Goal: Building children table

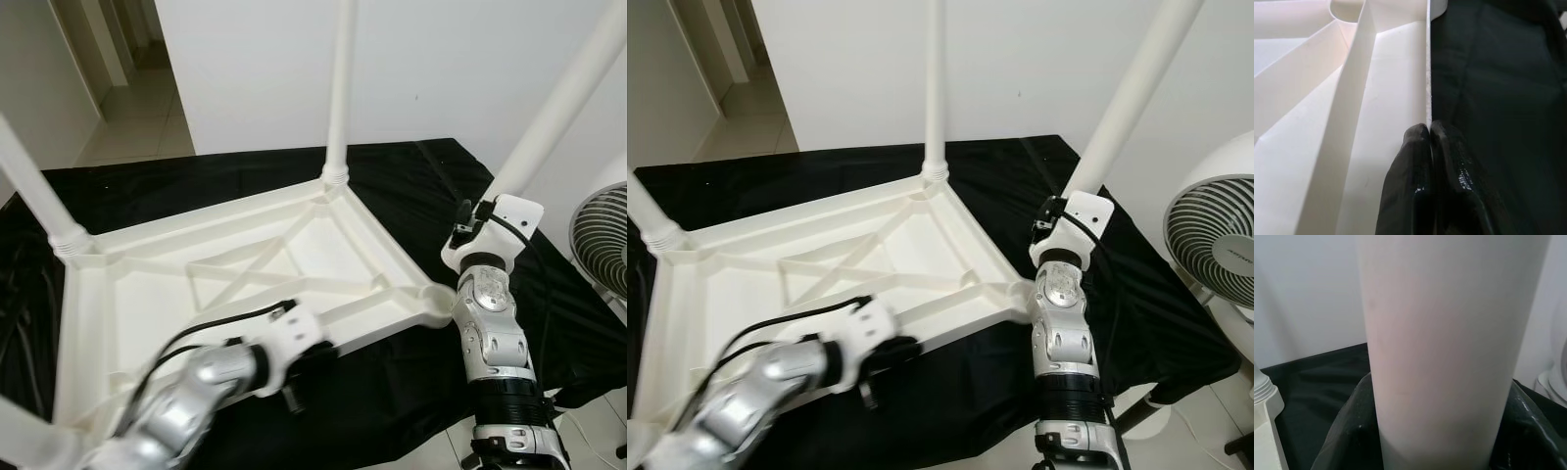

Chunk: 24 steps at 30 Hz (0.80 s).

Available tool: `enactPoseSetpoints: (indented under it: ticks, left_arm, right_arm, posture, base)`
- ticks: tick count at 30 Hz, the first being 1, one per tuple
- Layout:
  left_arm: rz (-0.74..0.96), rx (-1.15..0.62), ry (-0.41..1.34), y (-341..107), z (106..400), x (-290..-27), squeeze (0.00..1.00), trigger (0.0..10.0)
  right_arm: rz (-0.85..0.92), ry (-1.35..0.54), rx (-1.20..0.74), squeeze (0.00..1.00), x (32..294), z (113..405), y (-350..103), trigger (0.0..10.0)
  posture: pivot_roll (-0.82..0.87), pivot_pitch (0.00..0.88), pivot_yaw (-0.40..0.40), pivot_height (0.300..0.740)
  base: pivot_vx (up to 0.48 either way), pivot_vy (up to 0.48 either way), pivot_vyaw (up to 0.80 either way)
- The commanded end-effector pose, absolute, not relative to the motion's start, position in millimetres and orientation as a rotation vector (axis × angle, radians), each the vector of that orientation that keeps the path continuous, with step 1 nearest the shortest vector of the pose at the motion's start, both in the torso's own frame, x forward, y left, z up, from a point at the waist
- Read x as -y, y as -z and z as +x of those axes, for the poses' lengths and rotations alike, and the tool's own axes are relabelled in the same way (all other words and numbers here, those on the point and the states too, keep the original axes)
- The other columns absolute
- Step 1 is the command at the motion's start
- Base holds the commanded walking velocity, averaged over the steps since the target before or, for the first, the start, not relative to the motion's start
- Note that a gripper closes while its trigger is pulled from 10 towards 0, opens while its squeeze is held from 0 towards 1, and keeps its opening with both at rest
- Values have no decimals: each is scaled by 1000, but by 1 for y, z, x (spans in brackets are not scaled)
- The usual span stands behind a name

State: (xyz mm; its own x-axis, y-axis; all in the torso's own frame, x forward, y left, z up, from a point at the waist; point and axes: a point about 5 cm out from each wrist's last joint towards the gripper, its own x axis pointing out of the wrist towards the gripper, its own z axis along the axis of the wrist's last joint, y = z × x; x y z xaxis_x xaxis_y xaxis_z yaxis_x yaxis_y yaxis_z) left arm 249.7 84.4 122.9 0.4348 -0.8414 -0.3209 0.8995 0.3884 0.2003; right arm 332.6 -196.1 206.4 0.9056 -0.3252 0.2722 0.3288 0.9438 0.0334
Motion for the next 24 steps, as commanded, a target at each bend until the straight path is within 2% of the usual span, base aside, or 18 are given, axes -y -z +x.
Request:
enactPoseSetpoints:
  ticks: [1, 6, 7, 8, 9, 12, 13, 14, 15, 19, 20, 24]
  left_arm:
    - [374, -235, 1077, -117, 244, -107, 0, 0]
    - [375, -245, 1082, -117, 242, -111, 0, 0]
    - [383, -248, 1085, -117, 240, -114, 0, 4078]
    - [383, -248, 1085, -117, 240, -114, 0, 4078]
    - [376, -233, 1082, -120, 242, -113, 0, 10000]
    - [369, -203, 1083, -125, 245, -109, 0, 10000]
    - [351, -172, 1104, -131, 247, -105, 220, 10000]
    - [351, -172, 1104, -131, 247, -105, 220, 10000]
    - [327, -146, 1123, -138, 248, -102, 1000, 10000]
    - [330, -94, 1130, -149, 254, -98, 1000, 10000]
    - [328, -72, 1116, -153, 258, -97, 0, 10000]
    - [304, -43, 1106, -159, 262, -92, 0, 10000]
  right_arm:
    - [-24, 316, 282, 0, 193, 335, -208, 10000]
    - [-25, 314, 281, 0, 193, 336, -208, 10000]
    - [-24, 309, 279, 0, 192, 336, -208, 10000]
    - [-24, 309, 279, 0, 192, 336, -208, 10000]
    - [-24, 297, 278, 0, 189, 337, -207, 10000]
    - [-26, 285, 275, 0, 187, 338, -207, 10000]
    - [-27, 274, 272, 0, 185, 340, -206, 10000]
    - [-27, 274, 272, 0, 185, 340, -206, 10000]
    - [-30, 266, 270, 0, 184, 340, -206, 10000]
    - [-36, 250, 264, 0, 183, 341, -205, 10000]
    - [-39, 237, 259, 0, 181, 342, -204, 10000]
    - [-47, 215, 248, 0, 179, 342, -200, 10000]
  posture:
    - [37, 54, 29, 740]
    - [37, 54, 29, 740]
    - [43, 54, 24, 740]
    - [43, 54, 24, 740]
    - [44, 53, 20, 740]
    - [46, 54, 17, 740]
    - [46, 54, 17, 740]
    - [46, 54, 17, 740]
    - [46, 52, 10, 740]
    - [47, 52, 7, 740]
    - [47, 52, 7, 740]
    - [53, 41, -4, 740]
  base:
    - [0, 0, 0]
    - [0, 0, 0]
    - [0, 0, 0]
    - [0, 0, 0]
    - [0, 0, 0]
    - [0, 0, 0]
    - [0, 0, 0]
    - [0, 0, 0]
    - [0, 0, 0]
    - [0, 0, 0]
    - [0, 0, 0]
    - [0, 0, 0]
